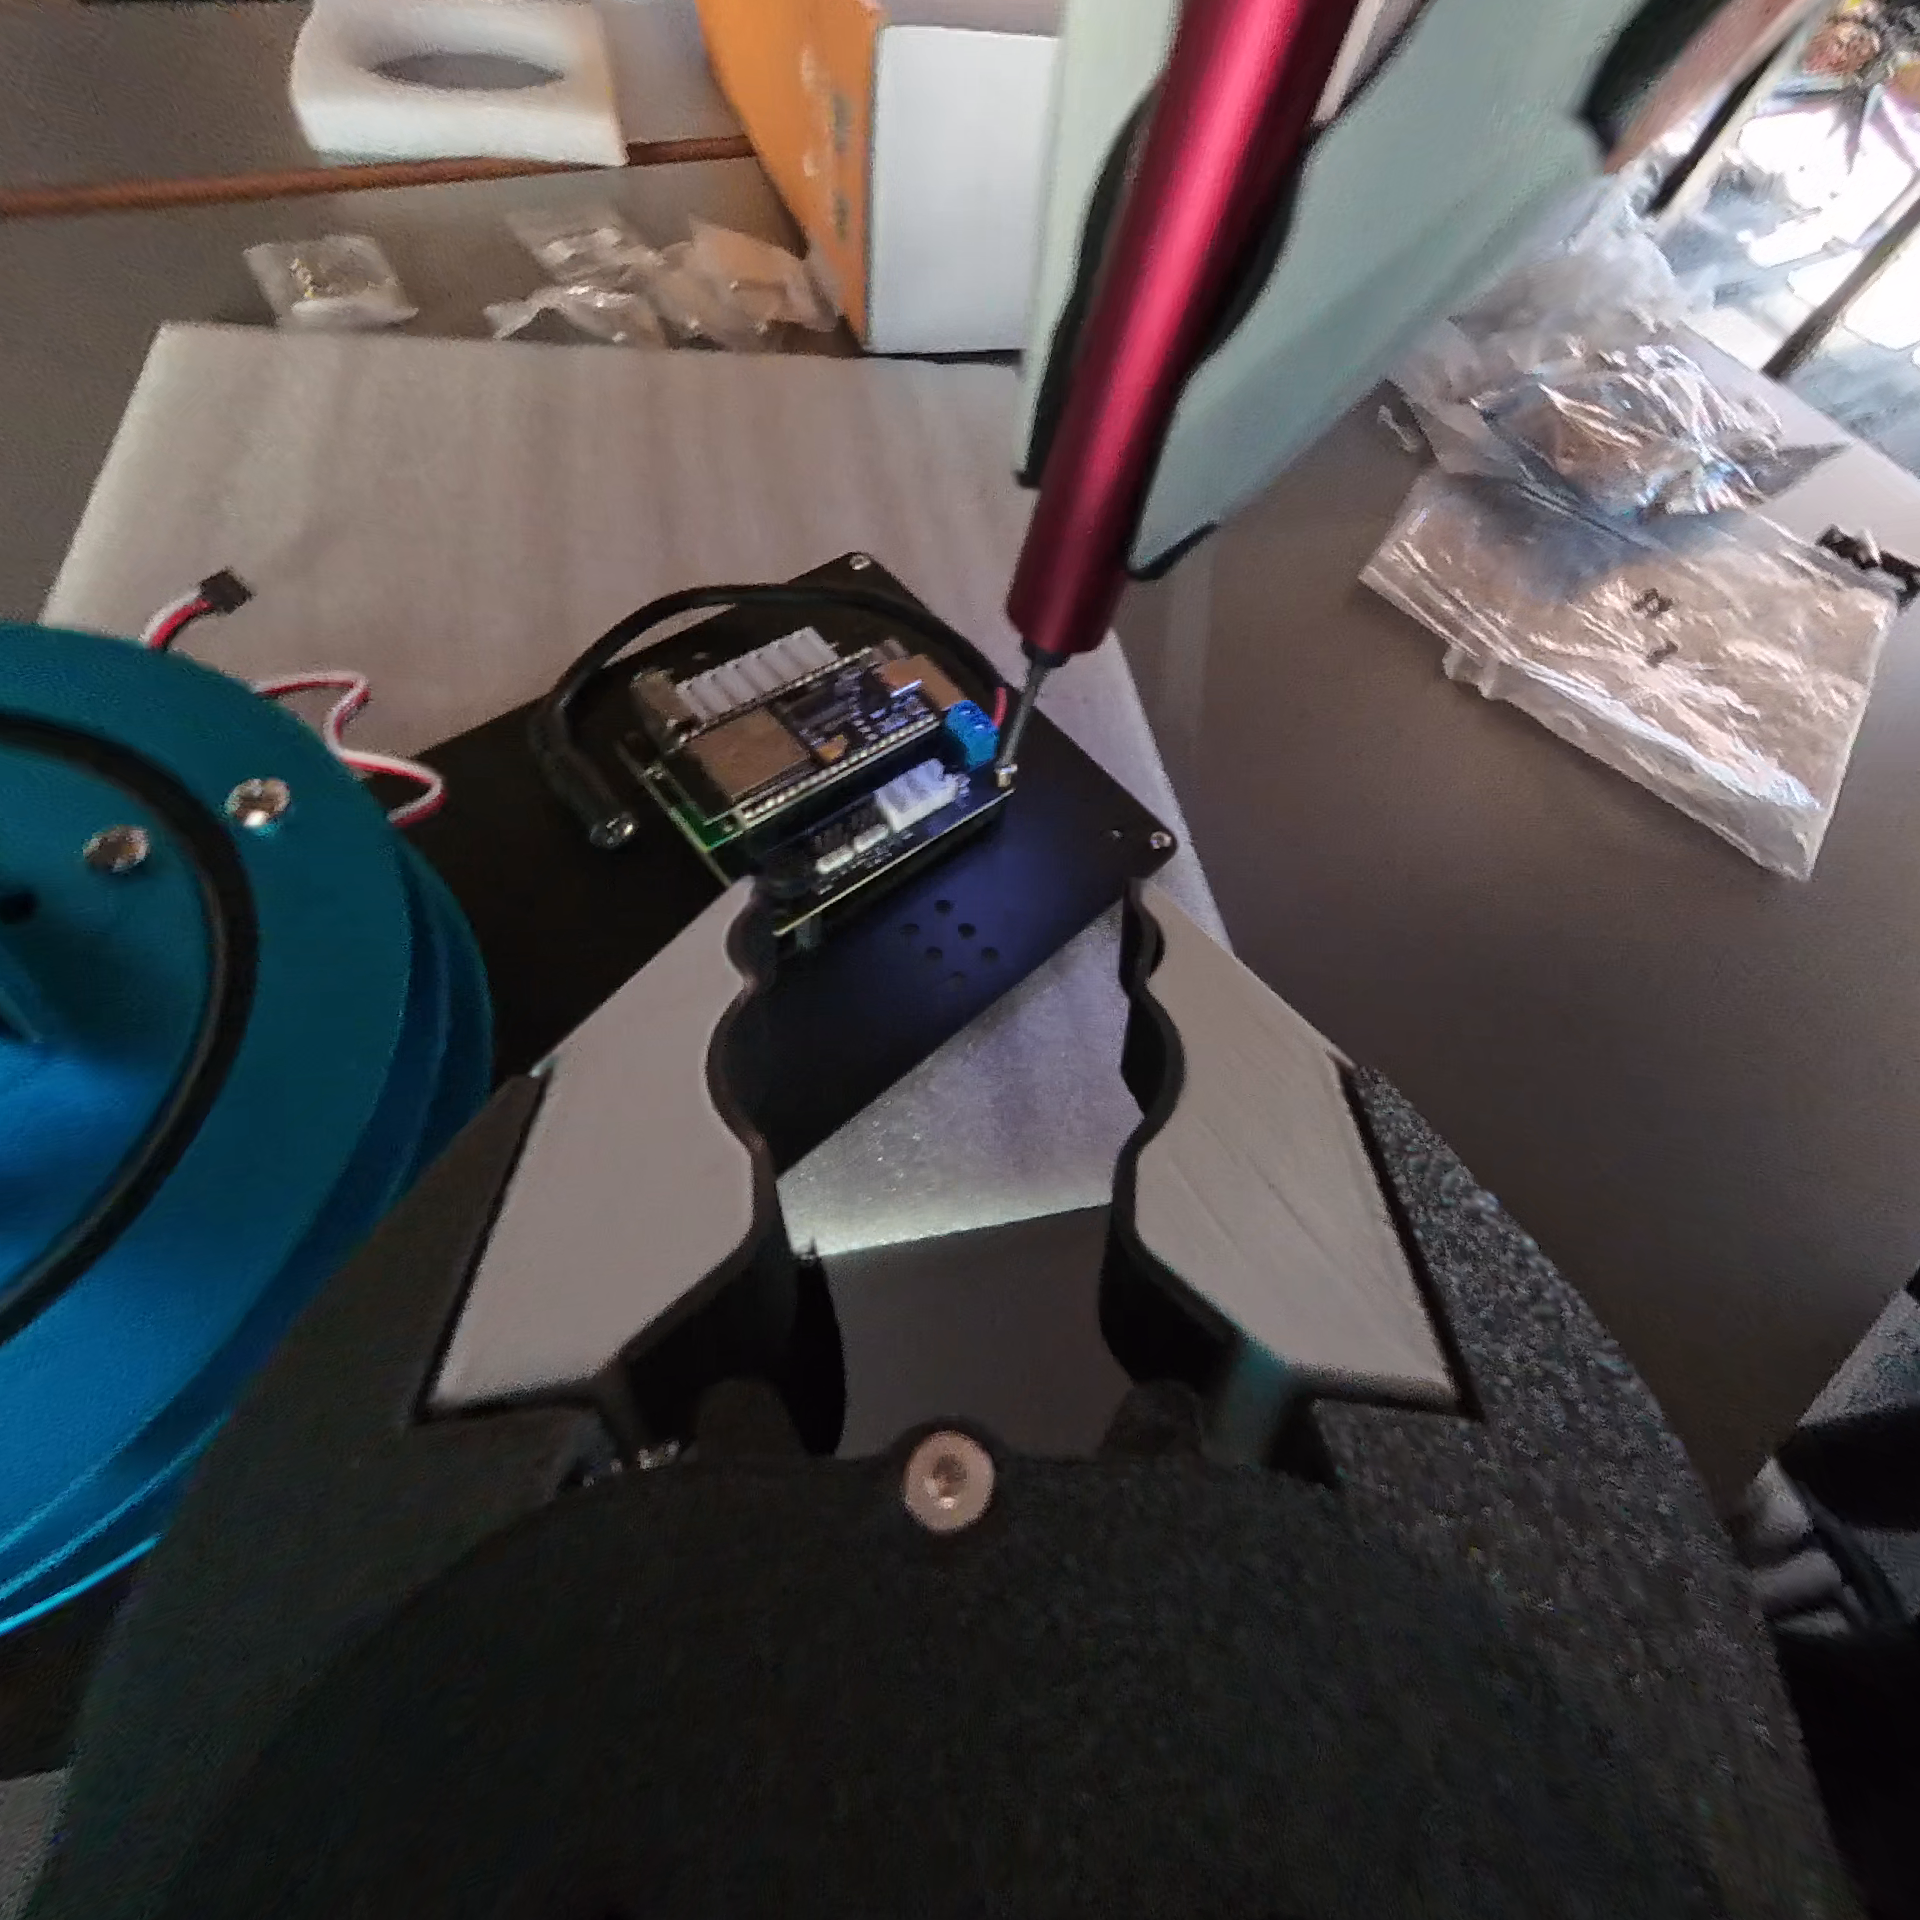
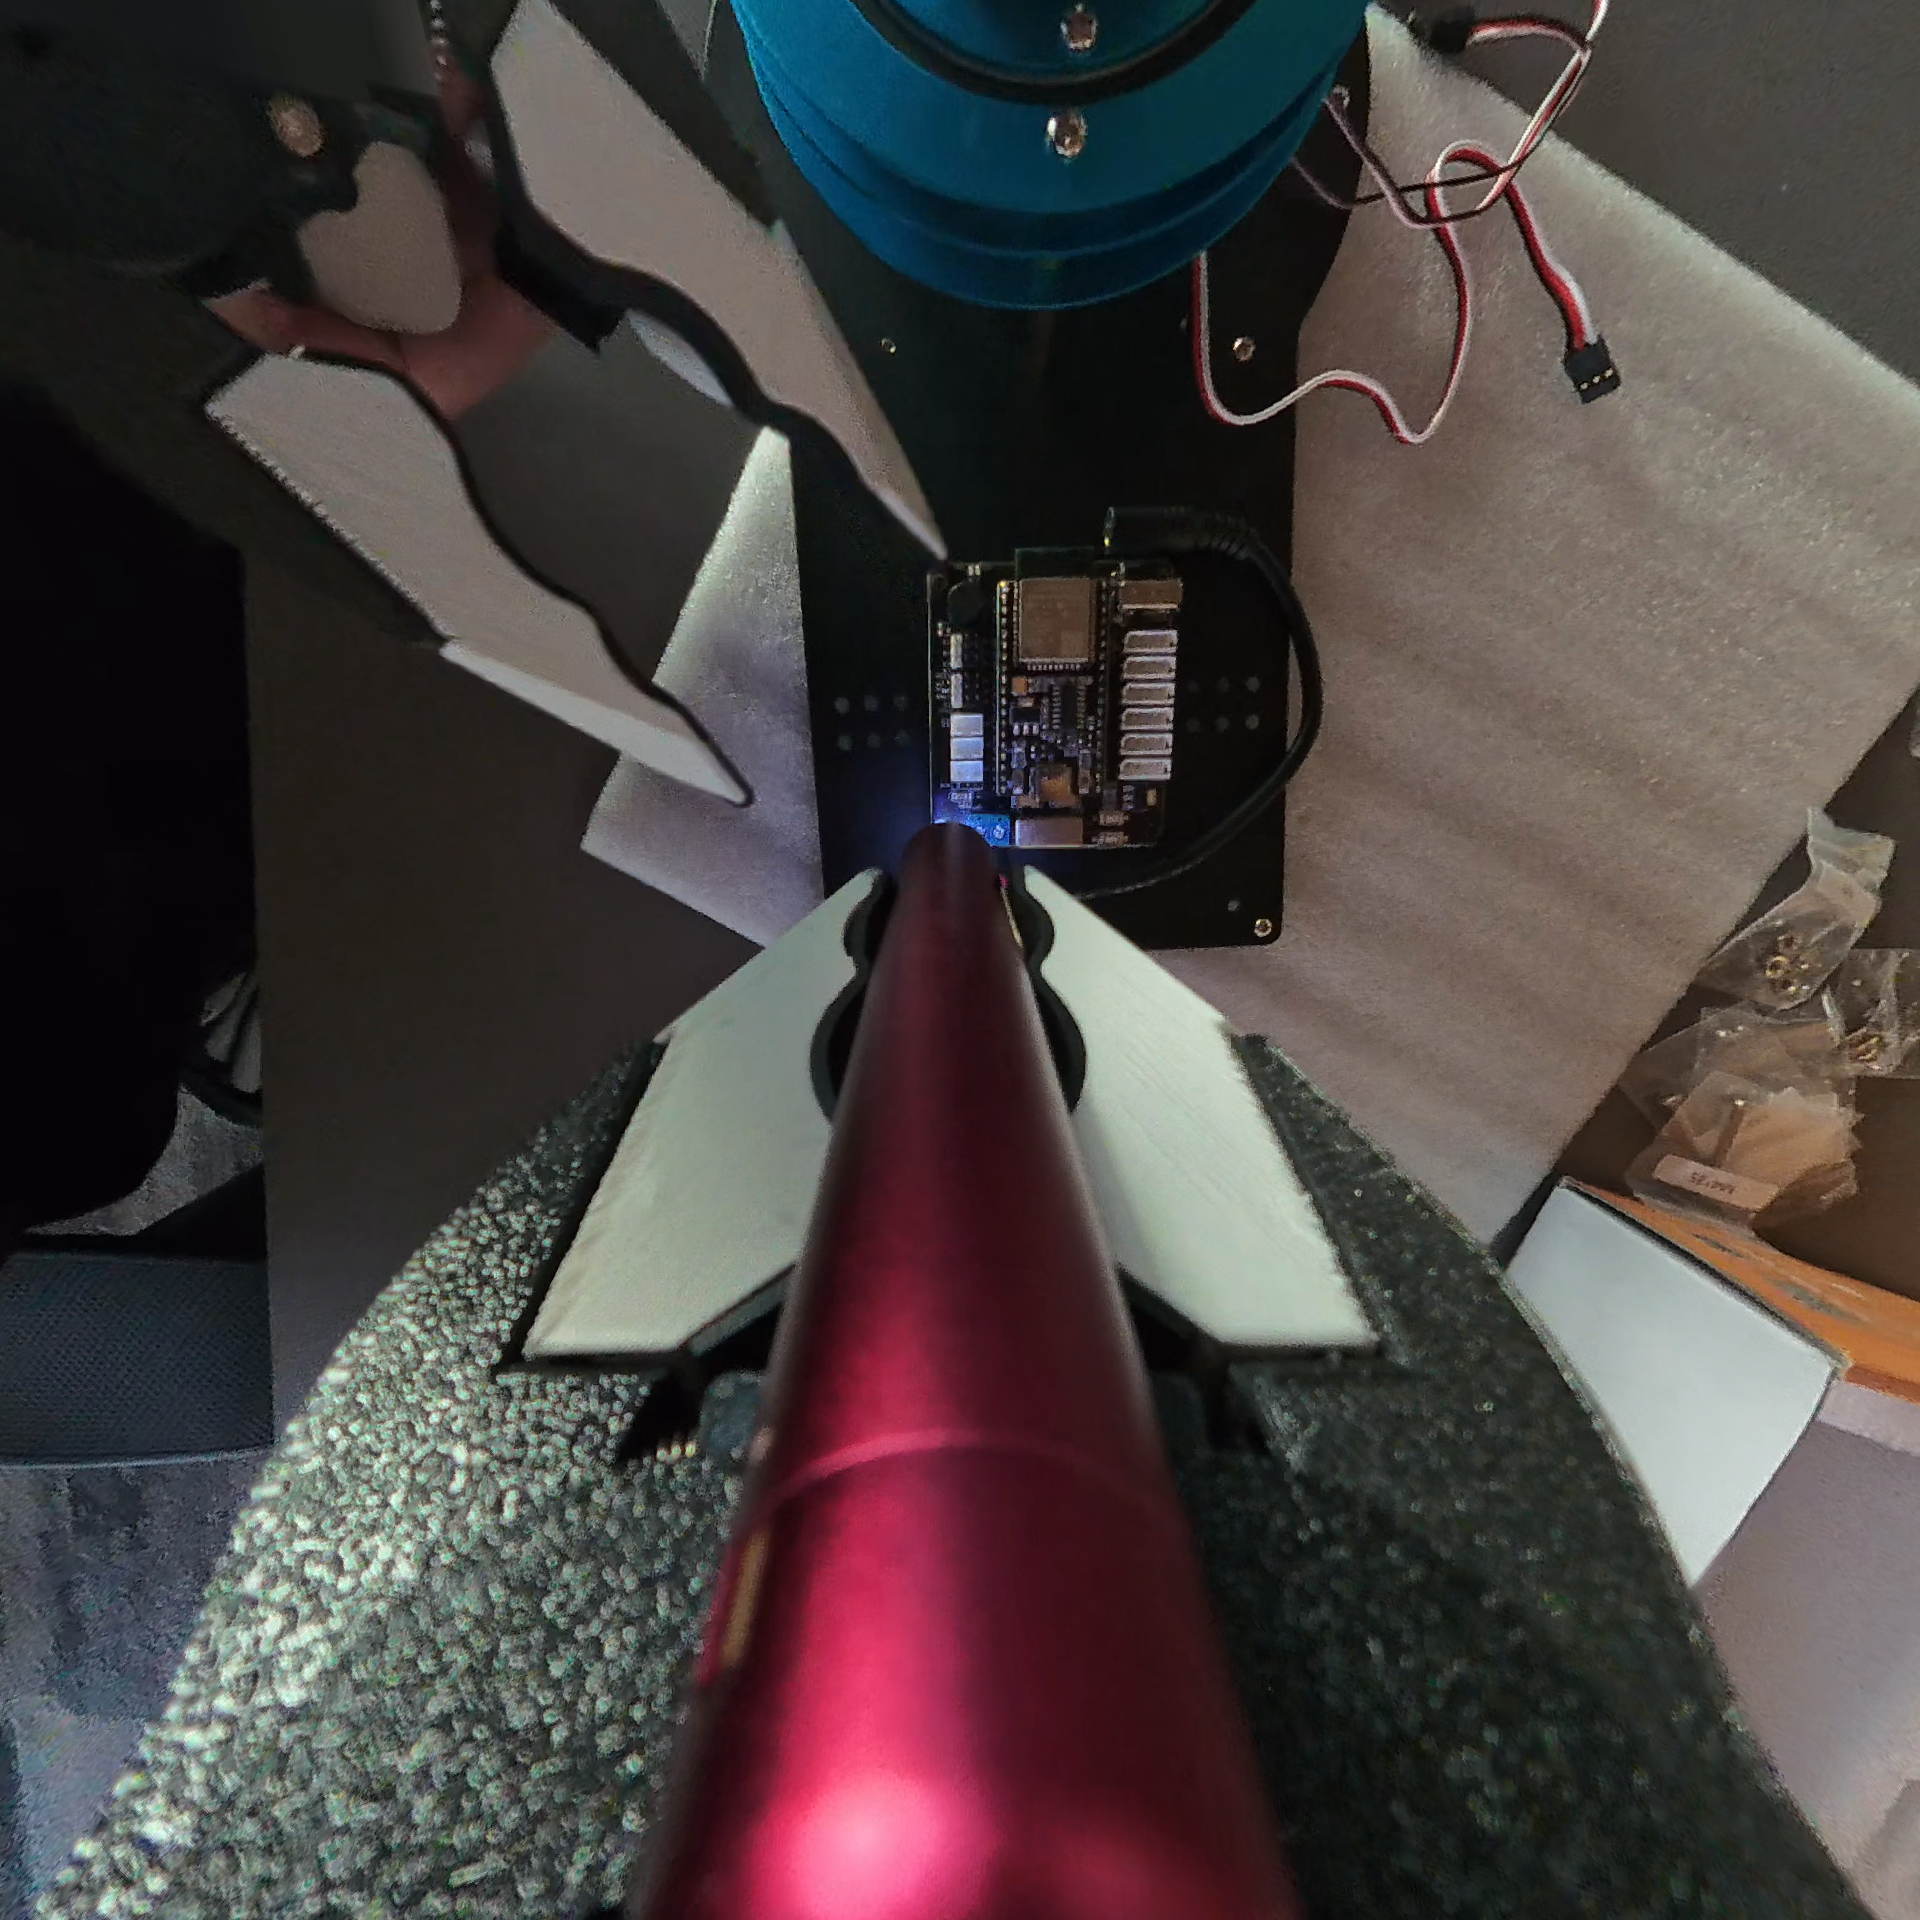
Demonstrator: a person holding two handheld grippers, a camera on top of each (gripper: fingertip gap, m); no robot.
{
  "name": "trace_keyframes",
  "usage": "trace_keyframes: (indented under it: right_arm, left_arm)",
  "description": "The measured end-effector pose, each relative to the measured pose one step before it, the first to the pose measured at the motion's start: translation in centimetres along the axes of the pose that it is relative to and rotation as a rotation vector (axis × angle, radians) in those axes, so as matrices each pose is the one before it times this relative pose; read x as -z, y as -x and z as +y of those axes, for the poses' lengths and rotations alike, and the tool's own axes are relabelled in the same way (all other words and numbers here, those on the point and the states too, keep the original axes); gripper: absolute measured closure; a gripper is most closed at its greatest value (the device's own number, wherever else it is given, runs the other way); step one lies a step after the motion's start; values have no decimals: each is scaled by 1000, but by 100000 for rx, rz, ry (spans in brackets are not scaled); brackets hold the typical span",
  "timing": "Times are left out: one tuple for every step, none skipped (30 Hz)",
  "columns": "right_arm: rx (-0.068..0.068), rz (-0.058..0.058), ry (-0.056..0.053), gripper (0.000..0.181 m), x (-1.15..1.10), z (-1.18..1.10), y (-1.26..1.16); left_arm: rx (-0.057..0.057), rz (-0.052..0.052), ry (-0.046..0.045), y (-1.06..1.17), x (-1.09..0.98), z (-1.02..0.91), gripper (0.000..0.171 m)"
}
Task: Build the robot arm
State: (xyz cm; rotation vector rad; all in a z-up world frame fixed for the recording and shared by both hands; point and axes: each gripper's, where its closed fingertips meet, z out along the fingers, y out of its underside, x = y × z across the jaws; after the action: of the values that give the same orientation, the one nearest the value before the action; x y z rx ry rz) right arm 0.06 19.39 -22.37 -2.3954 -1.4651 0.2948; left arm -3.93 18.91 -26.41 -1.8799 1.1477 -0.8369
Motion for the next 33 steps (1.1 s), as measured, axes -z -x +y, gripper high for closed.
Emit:
trace_keyframes:
  right_arm:
    - [1289,75,622,160,-46,-108,30]
    - [1075,52,709,160,-24,-89,50]
    - [1150,164,743,160,-17,-50,32]
    - [1151,382,1054,160,15,12,0]
    - [736,244,774,160,29,32,27]
    - [397,295,126,160,-9,-9,33]
    - [65,312,-182,160,-6,-11,11]
    - [-256,129,-435,160,-9,-3,16]
    - [-319,8,-227,160,6,33,-21]
    - [-266,25,-38,160,46,45,-37]
    - [-347,-82,-107,160,17,25,-8]
    - [-149,64,-176,160,8,1,-2]
    - [6,100,-67,160,-6,14,9]
    - [172,150,26,160,13,3,-2]
    - [438,514,-68,160,37,-46,-51]
    - [666,588,-47,160,30,-42,-32]
    - [426,-52,401,160,-17,42,36]
    - [-5,-291,282,160,-30,20,37]
    - [-108,-134,4,160,-38,-13,-5]
    - [-241,-47,-8,160,11,-22,-36]
    - [470,161,431,160,106,4,-46]
    - [621,1264,-93,160,156,-73,-182]
    - [86,352,-107,160,-17,-12,-55]
    - [-987,-1154,608,160,-244,181,162]
    - [-237,-724,437,160,-262,194,96]
    - [-687,-17,-1233,160,45,-151,-81]
    - [-512,324,725,160,89,68,-123]
    - [188,-135,-220,160,91,-3,40]
    - [276,244,-514,160,46,1,33]
    - [47,561,271,160,34,159,-14]
    - [732,1453,337,160,85,230,-146]
    - [340,1238,-842,160,192,123,-129]
    - [-1400,460,-2021,160,264,-4,-74]
  left_arm:
    - [3537,-922,389,390,-109,194,101]
    - [3266,-324,1070,258,-186,213,95]
    - [2220,215,1024,80,-166,150,93]
    - [1311,91,141,1,-78,-14,93]
    - [505,-301,-748,11,-25,-113,93]
    - [-240,-115,-272,-26,-100,-36,94]
    - [-288,391,575,-96,-197,108,95]
    - [15,559,429,-140,-207,86,94]
    - [-415,-238,-161,-43,-107,-41,93]
    - [-919,-604,-75,6,-48,-72,93]
    - [-963,-594,-78,3,-37,-66,93]
    - [-804,-514,-46,42,-14,-41,93]
    - [-467,-210,-11,23,2,-15,94]
    - [-340,-8,70,21,34,5,95]
    - [-417,-227,52,68,62,6,96]
    - [-476,-117,16,35,57,4,97]
    - [-400,90,-77,-4,62,-1,98]
    - [-292,-25,-185,4,36,-4,98]
    - [-297,4,47,-18,2,25,98]
    - [-571,-75,233,-28,-19,61,97]
    - [-670,-265,204,0,-24,44,97]
    - [-217,51,145,-13,-35,32,97]
    - [67,150,150,-3,-30,28,97]
    - [38,364,347,-14,-54,40,97]
    - [86,372,434,-18,-34,73,97]
    - [-137,461,298,-41,-35,64,98]
    - [-125,562,59,-63,2,29,99]
    - [102,137,-135,-5,26,11,100]
    - [85,-127,-286,26,55,-31,101]
    - [-101,-139,-542,-1,82,-67,101]
    - [-163,-562,-627,56,93,-80,101]
    - [-176,-833,-697,123,94,-81,101]
    - [-107,-572,-371,114,41,-40,101]
